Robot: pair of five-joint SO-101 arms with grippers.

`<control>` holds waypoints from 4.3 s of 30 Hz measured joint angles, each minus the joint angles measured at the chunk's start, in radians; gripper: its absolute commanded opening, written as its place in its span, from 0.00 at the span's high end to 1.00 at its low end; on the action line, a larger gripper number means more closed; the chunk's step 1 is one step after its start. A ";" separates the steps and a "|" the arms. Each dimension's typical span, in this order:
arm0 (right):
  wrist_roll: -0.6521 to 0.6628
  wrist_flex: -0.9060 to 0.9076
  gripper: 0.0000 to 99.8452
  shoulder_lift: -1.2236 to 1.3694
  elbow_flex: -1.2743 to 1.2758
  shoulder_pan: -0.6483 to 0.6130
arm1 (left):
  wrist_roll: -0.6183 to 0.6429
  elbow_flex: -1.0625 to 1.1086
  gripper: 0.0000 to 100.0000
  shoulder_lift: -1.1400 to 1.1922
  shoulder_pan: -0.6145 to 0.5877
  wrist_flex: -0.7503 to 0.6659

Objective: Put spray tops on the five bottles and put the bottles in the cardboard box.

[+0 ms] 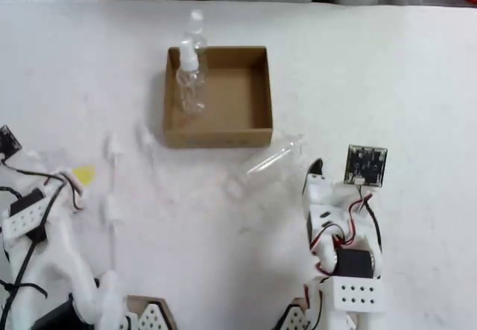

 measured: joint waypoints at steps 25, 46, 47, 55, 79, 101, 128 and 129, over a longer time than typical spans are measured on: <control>0.000 0.000 0.73 0.000 0.000 0.000 | -0.434 -0.353 0.98 0.000 -0.135 0.482; 0.000 0.000 0.73 0.000 0.000 0.000 | -0.957 -0.052 0.98 0.005 -0.143 0.287; 0.000 0.000 0.73 0.000 0.000 0.000 | -0.961 -0.041 0.98 0.005 -0.133 0.284; 0.000 0.000 0.73 0.000 0.000 0.000 | -0.961 0.009 0.98 0.005 -0.017 0.284; 0.000 0.000 0.73 0.000 0.000 0.000 | -0.733 -0.012 0.98 0.005 0.379 0.040; 0.000 0.000 0.73 0.000 0.000 0.000 | -1.433 -0.476 0.97 0.005 0.330 0.534; 0.057 0.000 0.73 0.000 0.012 0.000 | -1.702 -0.655 0.76 0.371 0.247 0.468; 0.060 0.000 0.73 0.000 0.012 0.002 | -1.703 -0.674 0.76 0.388 0.247 0.477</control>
